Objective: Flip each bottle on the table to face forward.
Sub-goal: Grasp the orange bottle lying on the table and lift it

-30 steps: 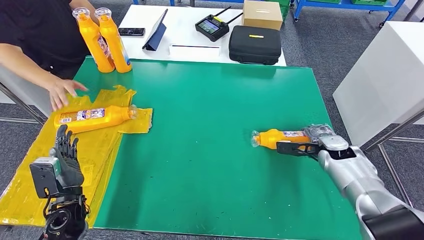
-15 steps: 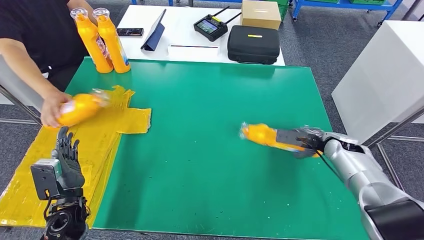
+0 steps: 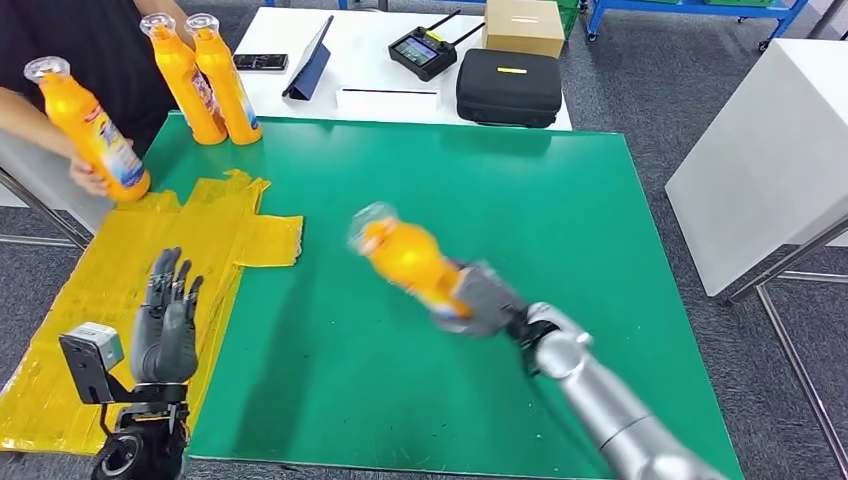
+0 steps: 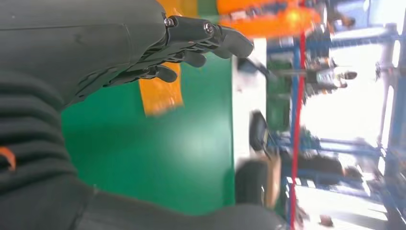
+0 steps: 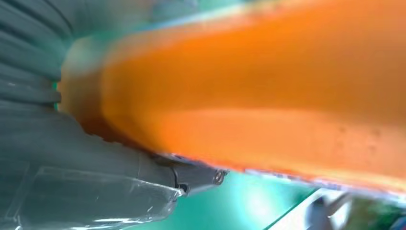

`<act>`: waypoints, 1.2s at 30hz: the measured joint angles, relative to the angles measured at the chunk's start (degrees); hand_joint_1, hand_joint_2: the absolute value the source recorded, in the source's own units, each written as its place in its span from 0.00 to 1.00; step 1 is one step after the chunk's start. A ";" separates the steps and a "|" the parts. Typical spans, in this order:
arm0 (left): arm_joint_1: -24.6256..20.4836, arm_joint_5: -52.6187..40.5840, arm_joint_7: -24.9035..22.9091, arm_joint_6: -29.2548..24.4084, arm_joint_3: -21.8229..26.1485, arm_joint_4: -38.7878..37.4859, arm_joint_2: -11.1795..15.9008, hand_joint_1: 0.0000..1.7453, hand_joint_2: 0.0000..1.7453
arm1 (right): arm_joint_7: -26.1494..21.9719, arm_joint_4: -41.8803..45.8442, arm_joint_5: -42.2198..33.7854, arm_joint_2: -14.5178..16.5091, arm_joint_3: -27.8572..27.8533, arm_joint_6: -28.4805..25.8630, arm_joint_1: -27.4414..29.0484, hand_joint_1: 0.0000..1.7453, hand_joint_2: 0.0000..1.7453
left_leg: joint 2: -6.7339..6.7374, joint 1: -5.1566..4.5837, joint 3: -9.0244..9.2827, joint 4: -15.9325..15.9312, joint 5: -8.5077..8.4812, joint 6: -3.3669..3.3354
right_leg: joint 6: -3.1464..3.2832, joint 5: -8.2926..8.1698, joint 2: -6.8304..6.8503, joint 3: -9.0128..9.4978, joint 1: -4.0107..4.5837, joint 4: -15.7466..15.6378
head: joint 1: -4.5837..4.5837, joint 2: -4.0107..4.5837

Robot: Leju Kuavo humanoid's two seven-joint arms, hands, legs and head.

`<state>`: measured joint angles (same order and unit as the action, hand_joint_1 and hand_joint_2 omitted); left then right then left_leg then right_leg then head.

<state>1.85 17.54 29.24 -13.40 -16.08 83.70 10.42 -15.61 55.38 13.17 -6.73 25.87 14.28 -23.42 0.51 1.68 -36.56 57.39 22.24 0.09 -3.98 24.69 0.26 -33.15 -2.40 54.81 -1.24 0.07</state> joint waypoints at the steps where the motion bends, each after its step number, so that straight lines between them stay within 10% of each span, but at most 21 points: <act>1: 0.00 0.03 -0.08 0.20 -0.90 0.67 -0.12 0.00 1.00 | 0.77 1.91 -0.33 0.99 1.18 -0.86 1.14 1.00 1.00 | 0.00 0.01 -0.01 0.00 0.00 0.00 | 0.00 0.01 0.01 -0.02 0.01 0.00 | 0.00 0.00; 16: -5.47 -1.33 -2.83 3.34 -12.51 2.92 -4.78 0.00 1.00 | 3.63 1.04 -1.25 14.35 6.03 -6.32 -1.63 1.00 1.00 | 0.00 0.03 -0.02 -0.01 -0.19 0.13 | 0.14 -0.19 -0.02 -0.09 0.01 0.02 | 0.02 0.00; 32: -8.12 -2.48 -3.91 1.49 -13.46 2.90 -5.93 0.02 1.00 | 5.56 -7.37 0.27 21.49 8.18 -4.69 -5.89 1.00 1.00 | 0.01 0.05 -0.05 -0.01 -0.21 0.15 | 0.15 -0.18 -0.03 -0.13 0.02 0.03 | 0.02 0.00; 36: -8.47 -2.72 -4.96 0.04 -12.77 2.74 -6.28 1.00 1.00 | 6.25 -10.15 -0.27 23.50 9.72 -4.99 -7.02 1.00 1.00 | 0.04 0.06 -0.05 -0.01 -0.21 0.15 | 0.15 -0.19 -0.07 -0.16 0.02 0.03 | 0.02 0.00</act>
<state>-6.62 14.82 24.28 -13.37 -28.85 86.44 4.13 -9.36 45.23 12.90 16.77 35.59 9.29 -30.44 0.55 1.74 -36.61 57.37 22.03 0.24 -3.83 24.50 0.19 -33.31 -2.38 54.84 -1.22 0.07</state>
